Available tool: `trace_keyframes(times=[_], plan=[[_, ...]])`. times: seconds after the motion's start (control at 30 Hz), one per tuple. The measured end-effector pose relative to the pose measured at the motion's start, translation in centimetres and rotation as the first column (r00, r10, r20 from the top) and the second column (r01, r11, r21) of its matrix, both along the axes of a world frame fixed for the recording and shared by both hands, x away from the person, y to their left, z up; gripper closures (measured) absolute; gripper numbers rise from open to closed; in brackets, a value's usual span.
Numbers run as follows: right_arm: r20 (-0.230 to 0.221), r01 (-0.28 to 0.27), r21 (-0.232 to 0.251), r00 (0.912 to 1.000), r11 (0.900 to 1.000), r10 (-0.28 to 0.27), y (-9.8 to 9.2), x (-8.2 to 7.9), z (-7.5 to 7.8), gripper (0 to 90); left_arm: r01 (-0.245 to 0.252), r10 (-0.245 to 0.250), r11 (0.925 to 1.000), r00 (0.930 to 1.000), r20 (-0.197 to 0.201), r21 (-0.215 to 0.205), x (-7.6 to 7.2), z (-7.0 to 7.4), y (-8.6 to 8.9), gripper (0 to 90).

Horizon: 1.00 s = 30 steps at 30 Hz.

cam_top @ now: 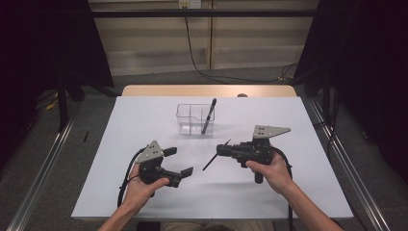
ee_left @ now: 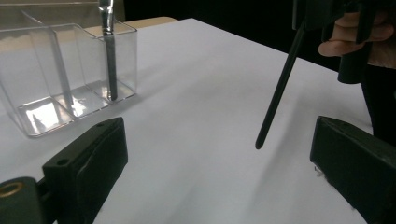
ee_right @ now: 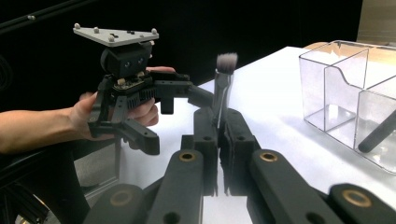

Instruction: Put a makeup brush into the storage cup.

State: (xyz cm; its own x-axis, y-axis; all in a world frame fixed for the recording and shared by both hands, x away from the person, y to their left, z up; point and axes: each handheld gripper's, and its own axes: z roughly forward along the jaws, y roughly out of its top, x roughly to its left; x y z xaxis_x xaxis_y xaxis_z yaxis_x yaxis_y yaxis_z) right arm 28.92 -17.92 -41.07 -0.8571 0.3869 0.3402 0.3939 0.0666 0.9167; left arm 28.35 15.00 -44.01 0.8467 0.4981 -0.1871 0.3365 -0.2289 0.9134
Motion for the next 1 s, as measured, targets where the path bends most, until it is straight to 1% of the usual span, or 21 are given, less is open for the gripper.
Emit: trace_keyframes(times=[0.03,0.07,0.13,0.17,0.2,0.23,0.3,0.37,0.4,0.43,0.5,0.6,0.67,0.73,0.77,0.8,0.83,0.97,1.0], plan=[[-0.001,0.002,-0.005,1.0000,1.000,-0.002,0.0,0.0,0.0,85.8,-0.003,0.003,1.0000,1.0000,0.003,0.000,-0.1,0.1,0.1,4.2],[0.000,0.003,-0.009,1.0000,1.000,-0.003,-0.1,0.0,0.0,85.8,-0.008,0.008,0.9999,0.9999,0.010,-0.008,-0.1,0.1,0.3,4.2],[0.000,0.006,-0.014,1.0000,1.000,-0.006,-0.1,0.0,0.1,85.7,-0.021,0.021,0.9995,0.9997,0.008,-0.024,-0.1,0.2,0.6,4.1],[-0.001,0.009,-0.017,1.0000,1.000,-0.009,-0.2,0.0,0.1,85.8,-0.041,0.042,0.9989,0.9990,0.017,-0.023,-0.2,0.3,0.7,4.1],[-0.001,0.011,-0.018,0.9999,1.000,-0.011,-0.3,0.1,0.1,85.7,-0.048,0.049,0.9987,0.9985,0.025,-0.017,-0.2,0.4,0.8,4.2],[0.001,0.012,-0.020,0.9999,1.000,-0.012,-0.3,0.1,0.1,85.7,-0.050,0.050,0.9986,0.9985,0.024,-0.021,-0.3,0.4,1.0,4.2],[0.001,0.017,-0.026,0.9998,1.000,-0.017,-0.4,0.1,0.2,85.7,-0.068,0.069,0.9974,0.9972,0.030,-0.023,-0.4,0.5,1.4,4.2],[0.001,0.021,-0.028,0.9998,0.999,-0.021,-0.5,0.1,0.2,85.7,-0.087,0.089,0.9958,0.9946,0.054,-0.027,-0.5,0.5,1.8,4.2],[-0.001,0.023,-0.027,0.9997,0.999,-0.023,-0.6,0.2,0.2,85.7,-0.093,0.095,0.9950,0.9936,0.060,-0.034,-0.5,0.5,2.0,4.2],[-0.002,0.026,-0.028,0.9997,0.999,-0.026,-0.7,0.2,0.2,85.7,-0.099,0.101,0.9944,0.9932,0.057,-0.037,-0.6,0.5,2.3,4.2],[-0.003,0.028,-0.033,0.9996,0.999,-0.028,-0.8,0.2,0.3,85.7,-0.106,0.108,0.9938,0.9914,0.073,-0.034,-0.7,0.4,2.8,4.0],[0.001,0.035,-0.044,0.9994,0.998,-0.035,-0.9,0.2,0.4,85.7,-0.135,0.138,0.9901,0.9874,0.078,-0.040,-1.0,0.3,3.5,3.5],[0.007,0.037,-0.052,0.9993,0.998,-0.037,-0.9,0.2,0.4,85.7,-0.148,0.152,0.9875,0.9857,0.073,-0.053,-1.2,0.4,4.0,3.5],[0.019,0.044,-0.058,0.9989,0.997,-0.042,-1.0,0.3,0.6,85.7,-0.155,0.158,0.9869,0.9830,0.093,-0.045,-1.5,0.7,4.4,3.5],[0.023,0.045,-0.064,0.9988,0.997,-0.044,-1.0,0.4,0.6,85.7,-0.158,0.163,0.9863,0.9813,0.103,-0.047,-1.6,0.8,4.6,3.5],[0.024,0.051,-0.065,0.9985,0.997,-0.050,-1.0,0.4,0.7,85.7,-0.156,0.161,0.9865,0.9811,0.108,-0.047,-1.7,0.9,4.8,3.5],[0.027,0.055,-0.066,0.9982,0.996,-0.053,-1.1,0.5,0.7,85.7,-0.163,0.168,0.9851,0.9800,0.107,-0.056,-1.7,0.9,5.0,3.5],[0.035,0.063,-0.083,0.9976,0.995,-0.060,-1.0,0.7,0.8,85.7,-0.173,0.176,0.9843,0.9775,0.116,-0.036,-2.0,0.4,5.8,3.5],[0.035,0.064,-0.084,0.9975,0.994,-0.061,-1.0,0.7,0.8,85.7,-0.175,0.179,0.9836,0.9770,0.116,-0.042,-2.0,0.3,5.9,3.5]])
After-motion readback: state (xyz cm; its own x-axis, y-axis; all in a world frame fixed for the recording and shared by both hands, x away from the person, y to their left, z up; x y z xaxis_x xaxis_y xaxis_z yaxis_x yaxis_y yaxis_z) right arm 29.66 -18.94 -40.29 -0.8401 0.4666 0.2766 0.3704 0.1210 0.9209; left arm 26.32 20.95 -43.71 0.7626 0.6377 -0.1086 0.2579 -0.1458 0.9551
